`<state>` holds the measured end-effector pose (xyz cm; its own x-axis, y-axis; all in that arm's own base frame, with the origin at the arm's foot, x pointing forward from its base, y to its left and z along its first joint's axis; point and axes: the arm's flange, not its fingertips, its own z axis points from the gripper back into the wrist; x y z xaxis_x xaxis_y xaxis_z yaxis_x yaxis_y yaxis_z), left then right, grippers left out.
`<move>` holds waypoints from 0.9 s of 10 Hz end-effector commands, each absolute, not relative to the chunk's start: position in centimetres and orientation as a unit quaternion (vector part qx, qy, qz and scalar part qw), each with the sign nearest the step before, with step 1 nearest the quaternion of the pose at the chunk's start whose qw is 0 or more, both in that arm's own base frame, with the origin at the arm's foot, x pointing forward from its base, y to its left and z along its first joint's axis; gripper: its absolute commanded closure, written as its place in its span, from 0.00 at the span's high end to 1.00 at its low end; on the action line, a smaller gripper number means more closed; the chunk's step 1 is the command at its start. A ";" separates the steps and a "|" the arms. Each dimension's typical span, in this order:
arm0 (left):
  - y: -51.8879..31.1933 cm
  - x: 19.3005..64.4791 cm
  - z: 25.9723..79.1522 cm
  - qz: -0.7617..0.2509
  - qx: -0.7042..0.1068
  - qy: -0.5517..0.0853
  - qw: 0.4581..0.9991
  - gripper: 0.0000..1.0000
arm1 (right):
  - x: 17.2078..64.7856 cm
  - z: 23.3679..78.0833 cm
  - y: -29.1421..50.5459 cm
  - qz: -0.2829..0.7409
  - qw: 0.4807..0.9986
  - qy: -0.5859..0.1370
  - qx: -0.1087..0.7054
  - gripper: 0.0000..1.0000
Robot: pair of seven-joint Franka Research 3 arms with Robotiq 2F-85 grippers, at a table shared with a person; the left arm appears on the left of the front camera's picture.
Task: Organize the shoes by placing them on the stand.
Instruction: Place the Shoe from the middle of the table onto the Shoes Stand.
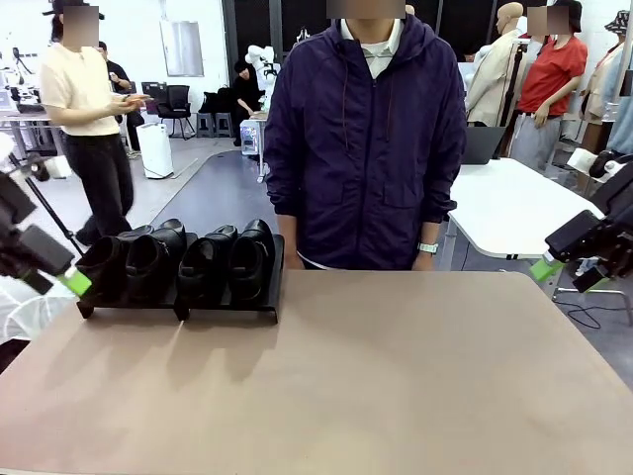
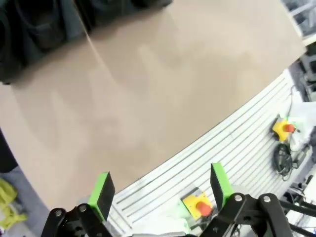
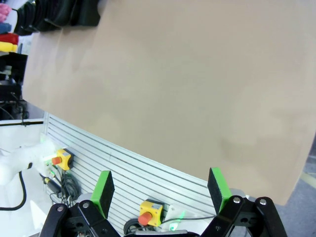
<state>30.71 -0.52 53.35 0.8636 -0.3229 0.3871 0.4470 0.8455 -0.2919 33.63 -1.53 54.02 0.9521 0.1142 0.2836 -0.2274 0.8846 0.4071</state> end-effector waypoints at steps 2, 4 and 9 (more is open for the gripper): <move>-0.5 30.7 53.3 -0.203 -0.189 -0.164 0.947 1.00 | 33.7 54.2 -1.4 0.081 0.963 -0.127 0.225 1.00; -0.5 30.7 53.3 -0.203 -0.189 -0.164 0.947 1.00 | 33.7 54.2 -1.4 0.081 0.963 -0.127 0.225 1.00; -0.5 30.7 53.3 -0.203 -0.189 -0.164 0.947 1.00 | 33.7 54.2 -1.4 0.081 0.963 -0.127 0.225 1.00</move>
